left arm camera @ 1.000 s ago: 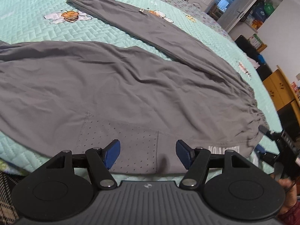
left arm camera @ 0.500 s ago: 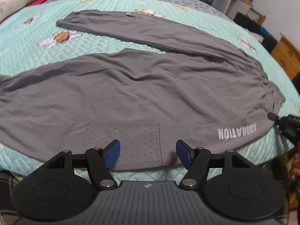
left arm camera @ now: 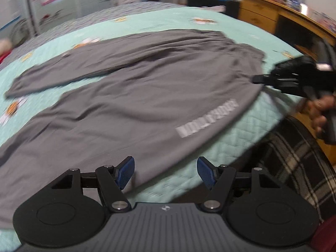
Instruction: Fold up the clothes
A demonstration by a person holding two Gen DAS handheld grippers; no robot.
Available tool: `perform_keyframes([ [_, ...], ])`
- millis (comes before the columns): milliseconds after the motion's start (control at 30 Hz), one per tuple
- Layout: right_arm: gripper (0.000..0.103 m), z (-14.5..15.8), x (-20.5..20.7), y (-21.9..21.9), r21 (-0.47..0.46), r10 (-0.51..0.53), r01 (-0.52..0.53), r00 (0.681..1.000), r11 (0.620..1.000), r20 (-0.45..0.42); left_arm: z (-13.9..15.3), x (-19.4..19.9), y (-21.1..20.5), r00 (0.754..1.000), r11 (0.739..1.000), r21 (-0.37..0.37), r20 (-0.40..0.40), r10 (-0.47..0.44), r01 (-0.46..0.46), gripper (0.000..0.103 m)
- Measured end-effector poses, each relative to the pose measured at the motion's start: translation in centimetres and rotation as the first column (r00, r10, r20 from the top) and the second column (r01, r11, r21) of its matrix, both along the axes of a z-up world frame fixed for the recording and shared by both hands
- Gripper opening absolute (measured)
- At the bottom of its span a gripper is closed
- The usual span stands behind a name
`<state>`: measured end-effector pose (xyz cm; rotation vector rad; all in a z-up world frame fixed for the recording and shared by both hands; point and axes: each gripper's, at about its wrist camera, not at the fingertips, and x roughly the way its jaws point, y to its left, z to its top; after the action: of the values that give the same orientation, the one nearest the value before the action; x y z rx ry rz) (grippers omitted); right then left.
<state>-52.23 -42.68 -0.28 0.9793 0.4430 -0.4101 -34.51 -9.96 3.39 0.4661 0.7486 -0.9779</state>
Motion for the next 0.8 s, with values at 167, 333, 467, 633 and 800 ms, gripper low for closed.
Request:
perform_keyframes([
  [167,0.000,-0.6,-0.3,-0.8,0.090,-0.020,0.017,0.999,0.996,0.034,-0.8,-2.0,-3.4,0.980,0.987,0.029,0.119,-0.160,0.158,0.069],
  [333,0.002,-1.3,-0.7,-1.4,0.180,-0.047,0.032,0.996,0.983,0.076,-2.4,-3.2,-5.9,0.937,0.963,0.104,0.228,-0.265,0.247,0.067],
  [467,0.001,-1.3,-1.0,-1.2,0.166,-0.048,0.034,0.996,0.986,0.081,-2.9,-2.2,-5.8,0.944,0.954,0.058,0.144,-0.298,0.293,0.014],
  [633,0.000,-0.5,-1.7,-0.7,0.096,-0.043,0.037,0.997,0.995,0.060,-2.4,-1.8,-5.4,0.951,0.955,0.016,0.093,-0.295,0.295,0.000],
  [800,0.001,-0.8,-1.9,-0.8,0.097,-0.024,0.019,0.999,0.995,0.046,-2.9,-1.3,-5.4,0.964,0.970,0.001,0.103,-0.244,0.245,0.006],
])
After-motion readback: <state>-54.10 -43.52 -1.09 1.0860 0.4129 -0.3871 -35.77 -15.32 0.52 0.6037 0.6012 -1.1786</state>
